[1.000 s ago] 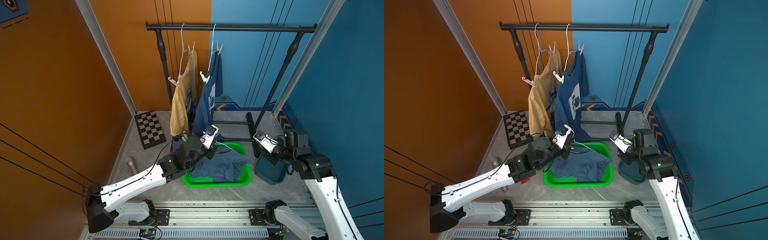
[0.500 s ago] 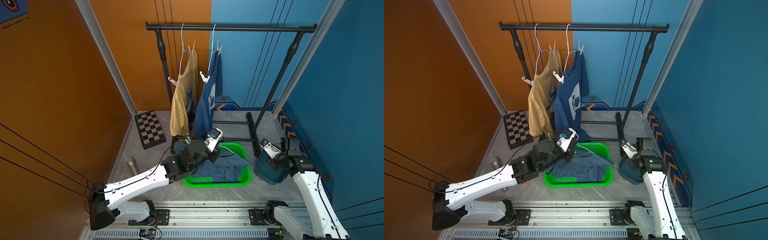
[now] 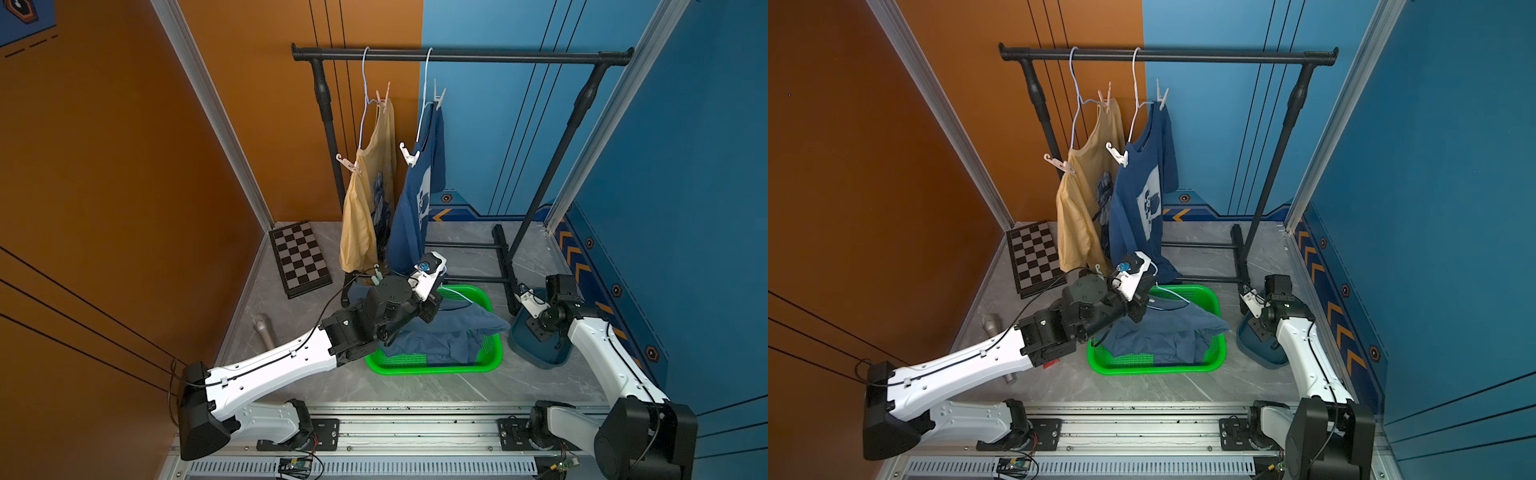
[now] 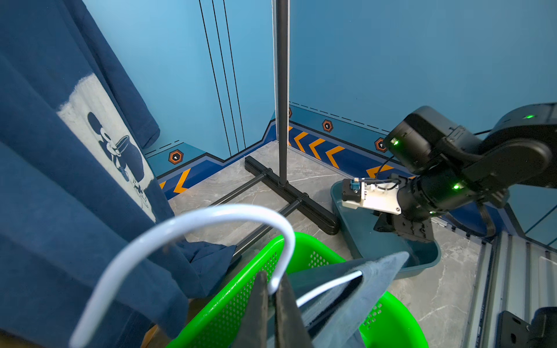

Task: Remove the clothespins securing t-shirts to the hanger
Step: Place the clothespin in the storage box.

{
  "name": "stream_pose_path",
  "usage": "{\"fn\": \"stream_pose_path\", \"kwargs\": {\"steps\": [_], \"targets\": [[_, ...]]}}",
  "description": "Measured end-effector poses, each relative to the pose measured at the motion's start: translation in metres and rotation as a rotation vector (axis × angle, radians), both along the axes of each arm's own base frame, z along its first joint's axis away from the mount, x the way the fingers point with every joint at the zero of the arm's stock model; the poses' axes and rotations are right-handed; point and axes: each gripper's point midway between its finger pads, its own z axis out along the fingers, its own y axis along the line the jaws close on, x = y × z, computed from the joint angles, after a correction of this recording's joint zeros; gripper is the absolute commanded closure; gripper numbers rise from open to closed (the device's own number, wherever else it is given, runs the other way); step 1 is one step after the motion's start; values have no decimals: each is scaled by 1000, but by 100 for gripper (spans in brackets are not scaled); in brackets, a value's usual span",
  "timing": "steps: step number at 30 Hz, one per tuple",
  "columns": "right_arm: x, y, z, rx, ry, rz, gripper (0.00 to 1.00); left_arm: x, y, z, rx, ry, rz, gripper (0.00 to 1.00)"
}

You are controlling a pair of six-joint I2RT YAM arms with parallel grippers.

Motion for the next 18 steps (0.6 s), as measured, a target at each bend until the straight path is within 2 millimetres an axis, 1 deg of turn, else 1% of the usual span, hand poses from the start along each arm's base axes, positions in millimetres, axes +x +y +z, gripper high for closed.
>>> {"fn": "stream_pose_path", "kwargs": {"steps": [3,9,12,18], "targets": [[4,-1,-8,3,13,-4,63,0,-2,-1,2,2,-5,100],[9,-2,-21,9,27,-19,63,2,-6,-7,15,10,-6,100],[8,-3,-30,14,52,-25,63,2,-6,-7,15,10,-6,100],[12,-3,-40,16,70,-27,62,2,-6,-7,15,10,-6,100]]}}
